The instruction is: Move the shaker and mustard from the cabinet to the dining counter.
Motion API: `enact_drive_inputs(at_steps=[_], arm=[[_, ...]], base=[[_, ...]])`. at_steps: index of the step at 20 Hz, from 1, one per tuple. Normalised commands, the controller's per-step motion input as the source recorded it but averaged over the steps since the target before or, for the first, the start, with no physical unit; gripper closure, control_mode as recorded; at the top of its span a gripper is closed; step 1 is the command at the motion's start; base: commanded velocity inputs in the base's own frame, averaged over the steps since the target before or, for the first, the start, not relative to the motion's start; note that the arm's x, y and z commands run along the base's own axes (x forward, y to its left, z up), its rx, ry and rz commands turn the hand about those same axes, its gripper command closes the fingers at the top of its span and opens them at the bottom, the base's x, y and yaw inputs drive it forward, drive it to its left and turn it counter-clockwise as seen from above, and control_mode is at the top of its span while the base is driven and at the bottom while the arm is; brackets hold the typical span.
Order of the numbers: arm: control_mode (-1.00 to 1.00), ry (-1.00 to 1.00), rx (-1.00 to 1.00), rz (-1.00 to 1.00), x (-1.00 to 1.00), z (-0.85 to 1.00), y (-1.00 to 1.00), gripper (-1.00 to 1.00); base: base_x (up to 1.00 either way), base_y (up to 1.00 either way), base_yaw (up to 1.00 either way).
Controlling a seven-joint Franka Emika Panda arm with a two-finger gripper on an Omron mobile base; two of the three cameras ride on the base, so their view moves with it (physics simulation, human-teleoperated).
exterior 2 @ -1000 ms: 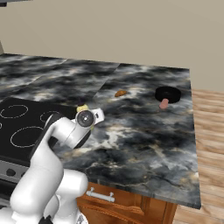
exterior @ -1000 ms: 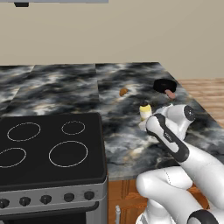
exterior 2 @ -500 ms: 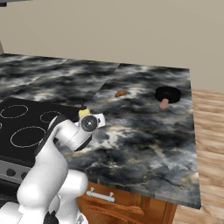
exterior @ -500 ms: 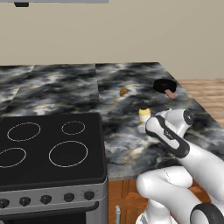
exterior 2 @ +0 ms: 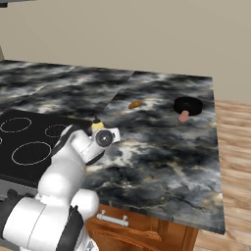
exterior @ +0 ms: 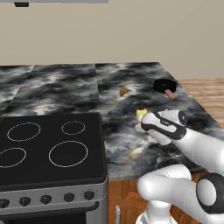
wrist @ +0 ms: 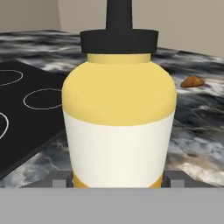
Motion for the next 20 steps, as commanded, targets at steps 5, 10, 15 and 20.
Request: enact_drive_inputs(at_steps=[5, 10, 15, 20], arm=[[-1.00, 0.00, 0.00, 0.00, 0.27, -0.14, 0.00, 1.00], [-1.00, 0.00, 0.00, 0.00, 0.15, -0.23, 0.00, 1.00], [-1.00, 0.00, 0.00, 0.00, 0.01, -0.21, 0.00, 1.00], [-1.00, 0.00, 0.01, 0.00, 0.00, -0.18, 0.00, 1.00]], base=[[0.00, 0.00, 0.00], [0.00, 0.00, 0.00], [0.00, 0.00, 0.00], [0.00, 0.00, 0.00]])
